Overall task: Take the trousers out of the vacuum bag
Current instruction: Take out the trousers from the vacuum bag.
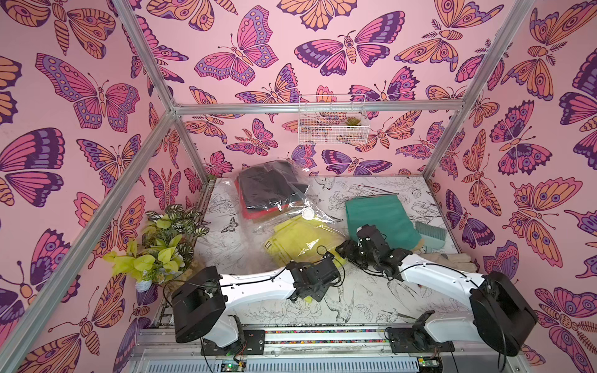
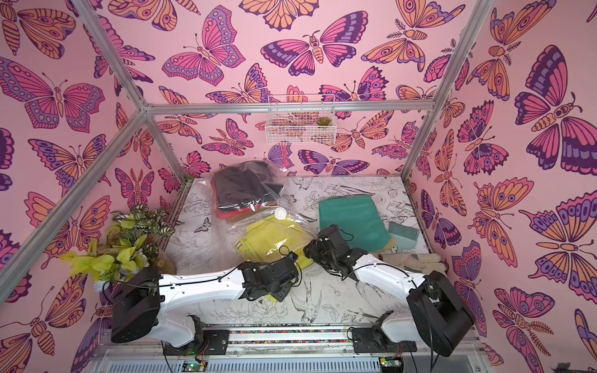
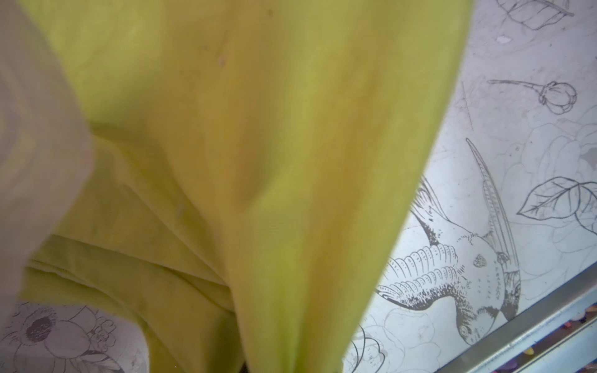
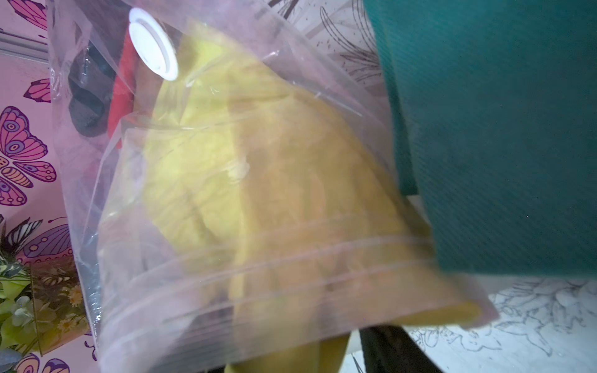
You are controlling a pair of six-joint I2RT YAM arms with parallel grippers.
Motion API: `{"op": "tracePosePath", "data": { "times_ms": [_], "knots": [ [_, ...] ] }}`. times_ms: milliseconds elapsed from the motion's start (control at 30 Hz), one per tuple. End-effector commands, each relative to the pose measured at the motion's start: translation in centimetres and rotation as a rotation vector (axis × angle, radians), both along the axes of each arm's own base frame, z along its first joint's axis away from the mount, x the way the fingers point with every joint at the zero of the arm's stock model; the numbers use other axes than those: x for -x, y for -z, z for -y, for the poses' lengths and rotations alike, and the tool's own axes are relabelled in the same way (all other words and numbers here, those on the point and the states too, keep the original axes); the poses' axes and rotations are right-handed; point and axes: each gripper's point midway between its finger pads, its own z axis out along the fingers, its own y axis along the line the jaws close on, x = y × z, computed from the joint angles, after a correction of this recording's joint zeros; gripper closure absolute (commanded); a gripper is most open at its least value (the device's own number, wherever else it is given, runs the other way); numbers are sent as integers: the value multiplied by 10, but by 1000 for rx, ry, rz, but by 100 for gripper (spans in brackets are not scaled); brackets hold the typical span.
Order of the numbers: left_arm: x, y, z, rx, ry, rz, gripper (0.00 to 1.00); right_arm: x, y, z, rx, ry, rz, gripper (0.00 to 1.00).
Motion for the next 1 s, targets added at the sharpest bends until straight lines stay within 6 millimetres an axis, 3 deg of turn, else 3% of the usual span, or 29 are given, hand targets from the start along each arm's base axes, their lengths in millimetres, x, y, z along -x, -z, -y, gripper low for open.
{"op": "tracePosePath", "data": {
  "times_ms": [0,133,233,267,333,433,567,633,767,900,967],
  "knots": [
    [2,-8,-4,16,2,-5,100,-3,7,0,-4,11,-7,34],
    [4,-7,-5,20,0,-19,100,-12,15,-7,-1,9,-7,36],
    [7,2,-10,-1,-9,-33,90,-21,18,-16,-10,-1,-6,62],
    [8,4,-12,-8,-13,-36,83,-23,18,-18,-13,1,-5,68],
    [8,8,-16,-21,-18,-38,58,-26,15,-20,-22,5,1,83],
    [8,11,-20,-35,-21,-28,27,-27,8,-20,-26,9,12,98],
    [7,14,-16,-46,-13,-30,6,-25,-4,-14,-14,21,25,100],
    [7,15,-10,-51,1,-29,1,-24,-8,-11,-12,27,27,100],
    [9,18,7,-78,41,-5,0,-23,-14,-8,-3,34,30,100],
    [5,29,3,-153,28,31,1,-22,-17,-8,-8,30,32,100],
    [5,33,1,-170,22,35,7,-21,-18,-8,-10,27,34,100]
  ]
}}
